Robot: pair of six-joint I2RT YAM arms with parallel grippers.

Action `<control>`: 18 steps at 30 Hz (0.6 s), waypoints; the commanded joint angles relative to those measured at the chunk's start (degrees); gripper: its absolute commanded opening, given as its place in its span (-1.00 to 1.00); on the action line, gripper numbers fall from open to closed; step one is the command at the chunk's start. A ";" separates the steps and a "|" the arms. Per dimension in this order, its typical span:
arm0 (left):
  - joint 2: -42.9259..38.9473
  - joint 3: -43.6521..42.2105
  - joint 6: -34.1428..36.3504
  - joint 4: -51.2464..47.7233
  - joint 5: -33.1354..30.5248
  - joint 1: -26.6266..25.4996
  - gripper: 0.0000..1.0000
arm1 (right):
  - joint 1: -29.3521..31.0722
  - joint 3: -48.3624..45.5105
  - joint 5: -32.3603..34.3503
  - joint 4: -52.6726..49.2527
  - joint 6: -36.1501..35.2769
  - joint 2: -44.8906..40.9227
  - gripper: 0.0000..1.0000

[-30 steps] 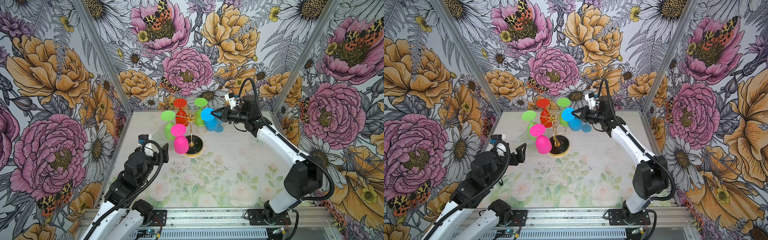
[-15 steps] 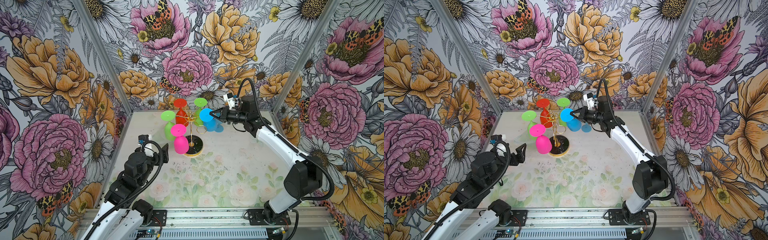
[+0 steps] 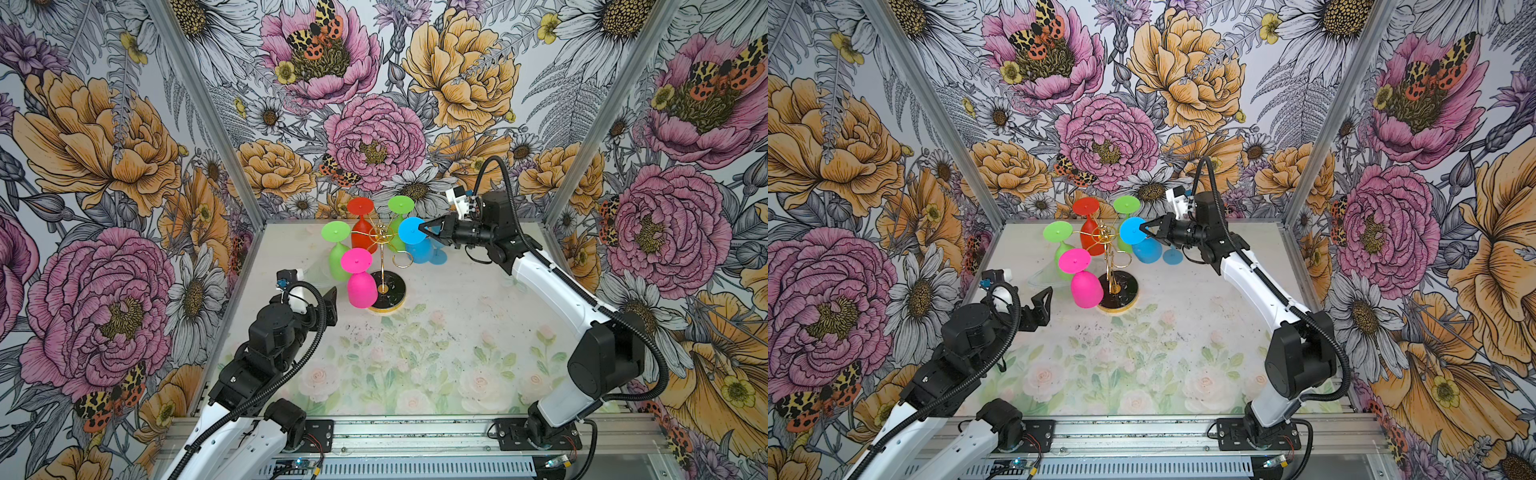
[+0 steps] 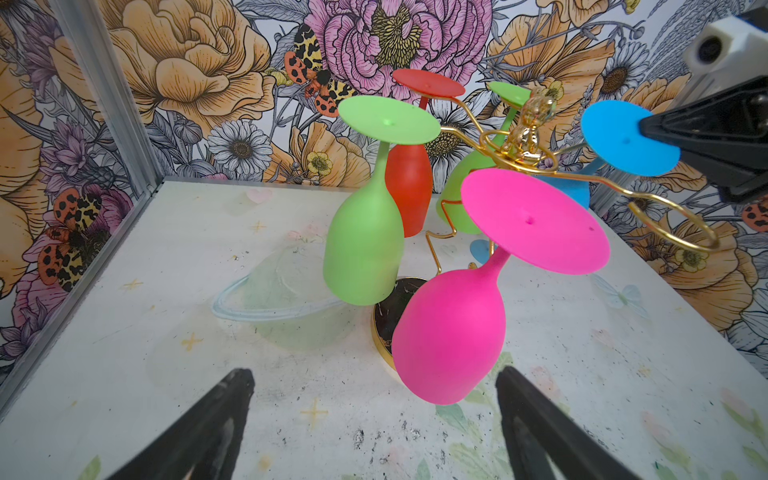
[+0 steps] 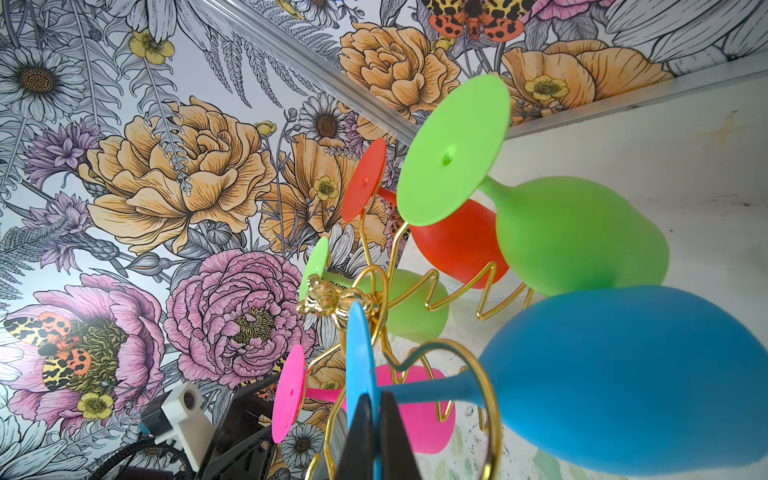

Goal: Take the wine glass off the wine glass rack
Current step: 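Carry the blue glass nearer with the right gripper while the left reaches toward it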

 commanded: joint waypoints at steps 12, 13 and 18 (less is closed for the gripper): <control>-0.93 -0.68 -0.56 1.13 1.09 0.75 0.86 | 1.18 2.50 -2.15 1.32 -0.07 0.99 -1.00; -0.90 -0.60 -0.54 1.17 1.09 0.78 0.86 | 1.23 2.39 -2.27 1.26 -0.10 0.96 -1.00; -0.96 -0.62 -0.55 1.21 1.17 0.87 0.87 | 1.34 1.07 -2.30 1.34 -0.27 -0.28 -1.00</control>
